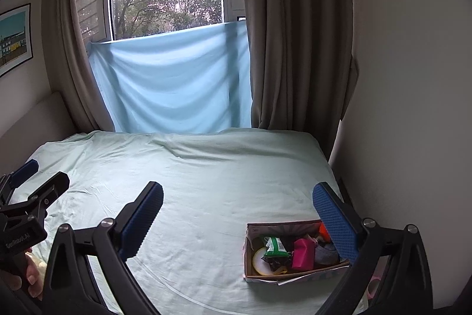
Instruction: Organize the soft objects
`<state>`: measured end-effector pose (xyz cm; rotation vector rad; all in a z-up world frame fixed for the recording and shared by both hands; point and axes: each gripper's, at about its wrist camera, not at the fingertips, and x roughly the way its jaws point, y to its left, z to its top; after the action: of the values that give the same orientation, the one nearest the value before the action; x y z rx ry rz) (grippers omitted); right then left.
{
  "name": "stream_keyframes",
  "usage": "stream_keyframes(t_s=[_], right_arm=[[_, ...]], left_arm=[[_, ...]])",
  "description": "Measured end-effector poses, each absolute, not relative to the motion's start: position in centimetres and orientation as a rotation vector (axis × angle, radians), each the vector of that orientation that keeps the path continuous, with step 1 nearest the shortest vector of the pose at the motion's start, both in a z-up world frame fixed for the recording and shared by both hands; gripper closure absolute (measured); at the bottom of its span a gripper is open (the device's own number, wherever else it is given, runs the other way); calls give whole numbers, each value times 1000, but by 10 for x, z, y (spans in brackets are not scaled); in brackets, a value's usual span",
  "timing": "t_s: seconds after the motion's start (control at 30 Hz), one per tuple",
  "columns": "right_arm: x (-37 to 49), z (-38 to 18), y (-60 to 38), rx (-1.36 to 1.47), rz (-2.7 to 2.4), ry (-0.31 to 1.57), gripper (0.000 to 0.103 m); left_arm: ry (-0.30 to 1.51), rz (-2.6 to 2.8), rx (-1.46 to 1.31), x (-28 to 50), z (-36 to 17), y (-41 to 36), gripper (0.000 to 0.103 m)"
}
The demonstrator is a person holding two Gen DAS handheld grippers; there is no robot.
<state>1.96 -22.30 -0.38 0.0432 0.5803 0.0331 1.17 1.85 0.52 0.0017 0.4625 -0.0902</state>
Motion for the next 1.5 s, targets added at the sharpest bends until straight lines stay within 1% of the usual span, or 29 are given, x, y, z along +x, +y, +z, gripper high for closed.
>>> stream_keyframes(t_s=[1.3, 1.5], right_arm=[[28, -1, -220, 36, 53, 573, 2], [30, -1, -219, 33, 54, 576, 2]], left_arm=[[462, -56, -25, 14, 3, 21, 2], [471, -53, -27, 17, 1, 20, 0]])
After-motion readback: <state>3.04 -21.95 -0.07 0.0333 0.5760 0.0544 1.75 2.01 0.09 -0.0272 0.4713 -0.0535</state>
